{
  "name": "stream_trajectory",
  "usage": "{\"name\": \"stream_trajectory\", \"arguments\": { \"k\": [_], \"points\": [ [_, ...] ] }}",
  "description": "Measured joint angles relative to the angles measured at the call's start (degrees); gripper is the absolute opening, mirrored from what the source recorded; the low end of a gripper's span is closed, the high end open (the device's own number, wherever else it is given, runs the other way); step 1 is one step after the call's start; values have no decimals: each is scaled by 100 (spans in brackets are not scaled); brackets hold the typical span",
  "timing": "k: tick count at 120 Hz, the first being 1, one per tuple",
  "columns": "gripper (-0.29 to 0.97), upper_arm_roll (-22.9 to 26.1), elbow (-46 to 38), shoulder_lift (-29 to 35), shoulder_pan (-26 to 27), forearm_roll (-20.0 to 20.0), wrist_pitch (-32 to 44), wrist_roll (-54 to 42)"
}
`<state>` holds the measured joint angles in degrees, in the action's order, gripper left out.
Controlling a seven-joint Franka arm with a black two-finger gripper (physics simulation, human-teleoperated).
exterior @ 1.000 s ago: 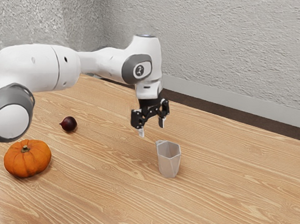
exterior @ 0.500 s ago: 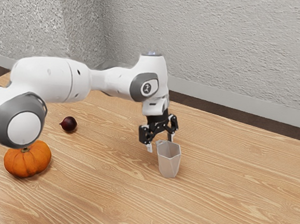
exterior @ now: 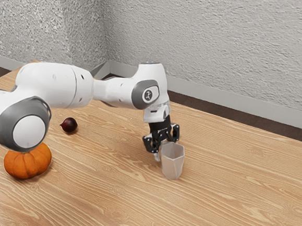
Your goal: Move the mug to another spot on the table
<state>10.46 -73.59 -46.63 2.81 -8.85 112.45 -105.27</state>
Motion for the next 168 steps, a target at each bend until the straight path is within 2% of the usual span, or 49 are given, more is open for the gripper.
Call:
{"name": "stream_trajectory", "arguments": {
  "k": [12, 20, 37, 60, 69, 84, 105, 126, 150, 168],
  "points": [
    [19, 0, 0, 2, -6, -23, 9, -23],
    [12, 0, -9, 11, -8, -40, 14, -36],
    [6, 8, -40, 121, -88, -235, 24, -59],
    [2, 38, -214, 472, -406, -960, -75, -106],
    [-2, 44, -407, 740, -599, -1190, -147, -138],
    [-7, 82, -659, 833, -1063, -1532, -284, -269],
    [-7, 129, -1433, 1114, -1523, -1748, -411, -559],
    [-5, 123, -2021, 1461, -1741, -1776, -470, -914],
    [-5, 116, -2488, 1698, -1881, -1315, -200, -1244],
    [-8, 114, -3015, 1994, -2123, -1176, 26, -1479]
  ]
}}
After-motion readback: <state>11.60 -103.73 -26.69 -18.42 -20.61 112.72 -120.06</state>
